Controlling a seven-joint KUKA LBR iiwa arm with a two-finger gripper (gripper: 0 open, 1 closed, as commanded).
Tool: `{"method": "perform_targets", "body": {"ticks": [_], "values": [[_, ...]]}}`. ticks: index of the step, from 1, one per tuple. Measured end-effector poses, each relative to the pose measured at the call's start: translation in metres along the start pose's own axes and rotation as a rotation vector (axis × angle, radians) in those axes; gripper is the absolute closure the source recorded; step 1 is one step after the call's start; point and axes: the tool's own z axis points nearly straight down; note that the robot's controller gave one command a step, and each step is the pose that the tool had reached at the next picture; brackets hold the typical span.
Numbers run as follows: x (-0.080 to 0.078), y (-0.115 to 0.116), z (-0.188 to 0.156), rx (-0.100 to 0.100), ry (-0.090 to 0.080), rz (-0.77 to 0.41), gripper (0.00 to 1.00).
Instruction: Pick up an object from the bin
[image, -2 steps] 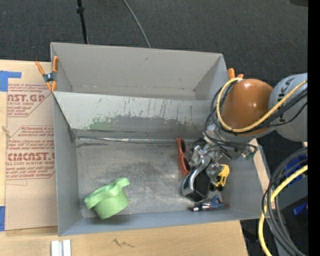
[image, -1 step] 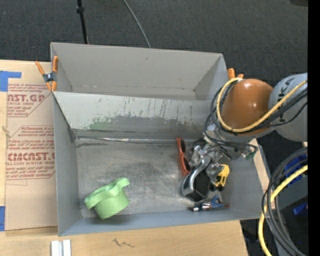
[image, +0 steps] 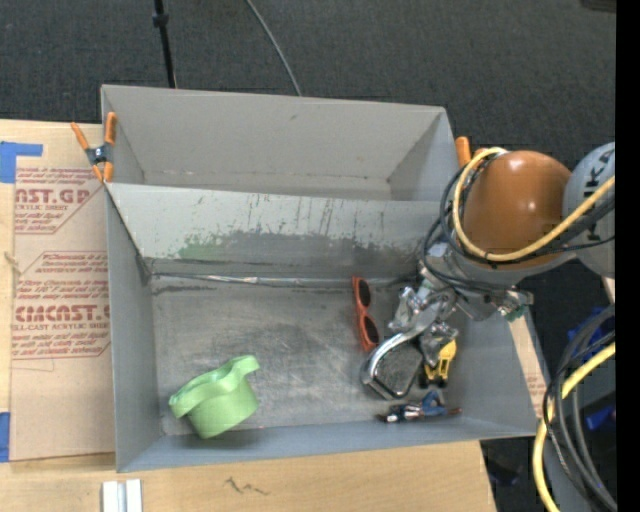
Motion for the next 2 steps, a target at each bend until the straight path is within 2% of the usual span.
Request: {"method": "perform_targets", "body": {"ticks": [1, 2], "values": [[0.0016, -0.0165, -0.0102, 0.012, -0.013, 0.081, 1.00], [-0.0011, -0.0168, -0.0030, 0.006, -0.017, 0.098, 1.00]]}}
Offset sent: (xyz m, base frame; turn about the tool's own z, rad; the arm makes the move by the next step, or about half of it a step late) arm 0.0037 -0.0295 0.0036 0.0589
